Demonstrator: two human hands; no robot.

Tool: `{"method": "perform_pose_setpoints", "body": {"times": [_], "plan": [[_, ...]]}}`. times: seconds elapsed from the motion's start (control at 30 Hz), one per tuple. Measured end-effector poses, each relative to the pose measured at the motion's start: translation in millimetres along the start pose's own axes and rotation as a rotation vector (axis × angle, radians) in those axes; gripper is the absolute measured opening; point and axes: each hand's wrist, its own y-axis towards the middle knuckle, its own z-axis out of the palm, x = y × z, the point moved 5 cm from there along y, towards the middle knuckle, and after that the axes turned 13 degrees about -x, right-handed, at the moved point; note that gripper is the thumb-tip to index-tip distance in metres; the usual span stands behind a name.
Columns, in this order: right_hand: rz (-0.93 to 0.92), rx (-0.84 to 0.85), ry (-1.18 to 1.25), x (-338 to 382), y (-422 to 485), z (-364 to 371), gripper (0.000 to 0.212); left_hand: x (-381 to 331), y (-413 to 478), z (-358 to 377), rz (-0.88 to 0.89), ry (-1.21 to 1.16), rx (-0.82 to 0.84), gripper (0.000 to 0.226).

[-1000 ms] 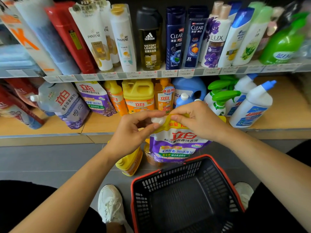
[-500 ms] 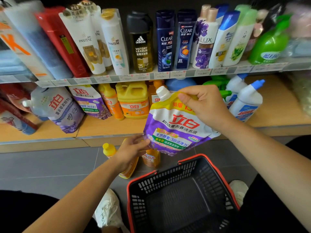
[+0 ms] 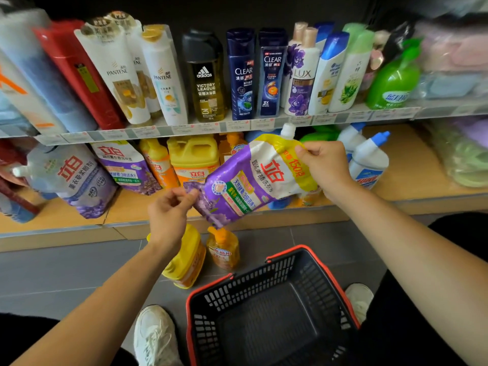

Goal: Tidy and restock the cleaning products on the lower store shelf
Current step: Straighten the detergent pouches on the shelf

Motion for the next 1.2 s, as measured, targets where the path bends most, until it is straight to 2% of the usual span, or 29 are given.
{"method": "perform_pose_setpoints", "body": {"times": [0.1, 0.23, 0.33, 0.43, 0.5, 0.57, 0.63, 0.73, 0.83, 1.0, 1.07, 1.13, 1.2], "plan": [[0.124, 0.021, -0.003, -20.4, 0.7, 8.1, 0.032, -29.7, 7.5, 0.8, 0.133, -0.006, -0.031, 0.024], [0.346, -0.012, 0.011, -38.7, -6.8, 12.4, 0.010, -69.9, 9.8, 8.2, 0.311, 0.052, 0.020, 0.017], [0.197, -0.005, -0.014, -21.2, -13.8, 19.3, 0.013, -86.7, 3.4, 16.5, 0.420, 0.135, 0.057, 0.010], [-0.006, 0.294, 0.012, 10.1, -41.4, 42.2, 0.038, -94.4, -3.7, 19.6, 0.510, 0.219, 0.072, 0.014], [-0.092, 0.492, 0.036, 26.7, -64.5, 57.2, 0.047, -94.9, -8.5, 20.1, 0.501, 0.236, 0.095, 0.018], [-0.119, 0.570, 0.125, 38.2, -79.8, 68.2, 0.042, -94.7, -14.9, 22.2, 0.495, 0.234, 0.139, 0.013], [-0.119, 0.551, 0.200, 46.6, -85.5, 73.7, 0.038, -95.4, -22.4, 25.5, 0.476, 0.201, 0.176, 0.006], [-0.122, 0.485, 0.251, 53.3, -85.0, 74.6, 0.019, -97.2, -31.2, 29.7, 0.400, 0.087, 0.176, 0.003], [-0.059, 0.478, 0.316, 49.6, -79.3, 70.4, 0.016, -96.2, -37.6, 34.6, 0.355, 0.047, 0.207, 0.007], [0.067, 0.522, 0.401, 38.0, -76.0, 61.3, 0.024, -101.9, -26.3, 35.0, 0.520, 0.154, 0.269, 0.019], [0.084, 0.558, 0.401, 36.4, -76.4, 59.3, 0.025, -98.3, -16.7, 33.6, 0.389, 0.117, 0.363, 0.029], [0.086, 0.595, 0.391, 37.2, -76.0, 59.0, 0.026, -94.0, -17.7, 36.7, 0.262, 0.063, 0.526, 0.034], [0.080, 0.640, 0.384, 40.8, -75.8, 58.7, 0.025, -94.5, -22.3, 38.6, 0.283, 0.081, 0.598, 0.030]]}}
